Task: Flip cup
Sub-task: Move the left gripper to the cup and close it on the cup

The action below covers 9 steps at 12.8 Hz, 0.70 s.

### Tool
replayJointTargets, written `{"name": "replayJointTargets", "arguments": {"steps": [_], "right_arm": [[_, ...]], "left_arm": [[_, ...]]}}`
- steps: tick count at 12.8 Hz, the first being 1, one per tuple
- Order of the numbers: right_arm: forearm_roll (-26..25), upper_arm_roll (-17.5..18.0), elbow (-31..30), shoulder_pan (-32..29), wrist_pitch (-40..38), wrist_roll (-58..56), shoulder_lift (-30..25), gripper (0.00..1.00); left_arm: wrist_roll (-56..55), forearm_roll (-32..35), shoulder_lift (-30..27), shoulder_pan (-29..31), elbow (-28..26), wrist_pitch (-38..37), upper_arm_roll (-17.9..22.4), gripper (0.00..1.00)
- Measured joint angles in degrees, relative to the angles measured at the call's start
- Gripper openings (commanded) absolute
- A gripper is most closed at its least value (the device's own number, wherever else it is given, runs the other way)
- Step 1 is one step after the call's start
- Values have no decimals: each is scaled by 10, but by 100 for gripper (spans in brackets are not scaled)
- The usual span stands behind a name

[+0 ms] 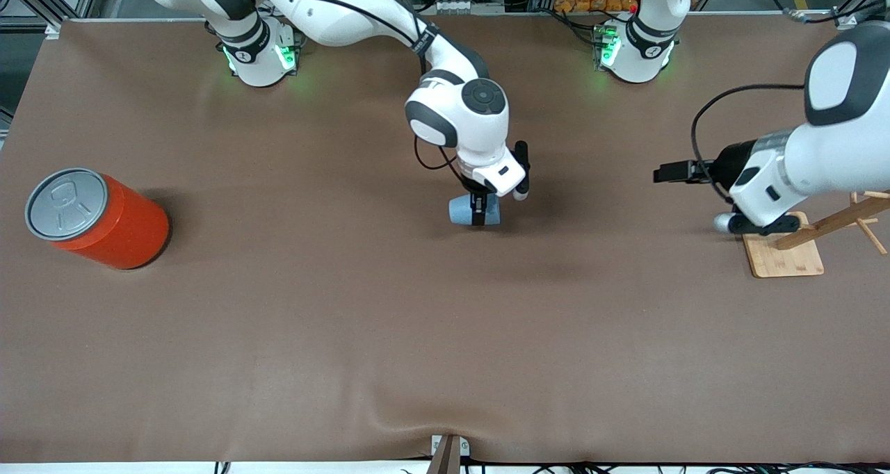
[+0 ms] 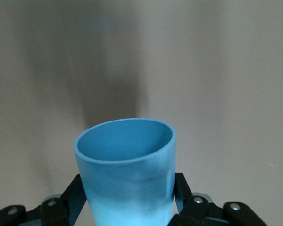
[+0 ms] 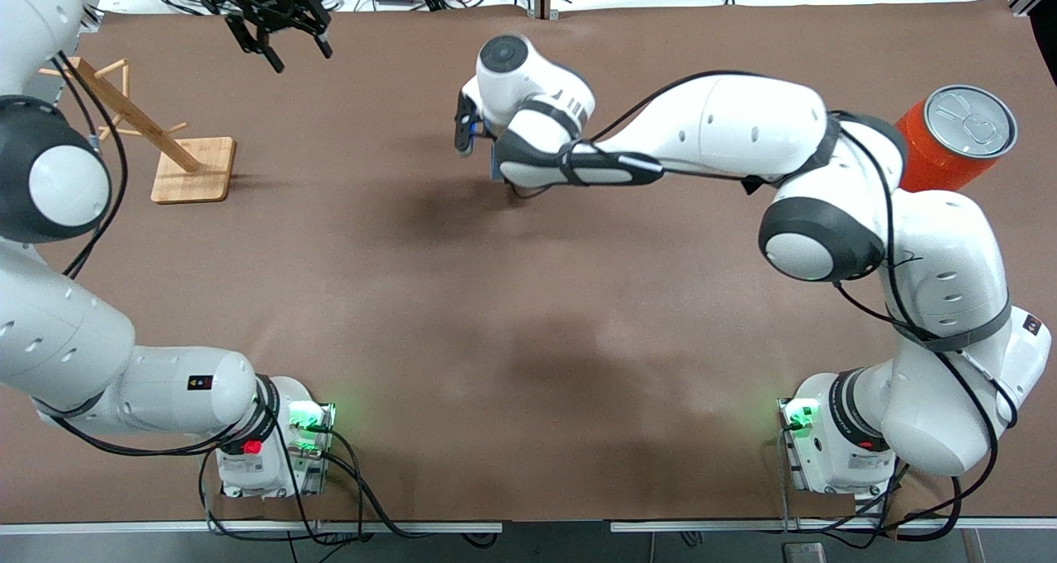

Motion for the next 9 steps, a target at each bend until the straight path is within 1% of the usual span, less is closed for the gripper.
{"name": "replayJointTargets", "arguments": {"steps": [3, 4, 5, 7, 8, 9], "right_arm": [[-1, -2, 3, 5, 5, 7, 21, 0], [-2, -2, 3, 5, 6, 9, 25, 0], [-2, -3, 3, 5, 11, 10, 29, 0], [-3, -3, 3, 8, 36, 10, 40, 0], [-7, -3, 3, 11, 42, 12, 47, 0], [-11, -3, 3, 14, 46, 20, 52, 3]], "left_arm": [[0, -31, 29, 6, 0, 2, 2, 100], [0, -49, 41, 13, -2, 3, 2, 100], [0, -81, 55, 24, -11, 3, 3, 100], [7, -157, 76, 52, -53, 18, 4, 100], [25, -187, 82, 65, -76, 27, 5, 100], [38, -207, 85, 72, -94, 33, 5, 100]]}}
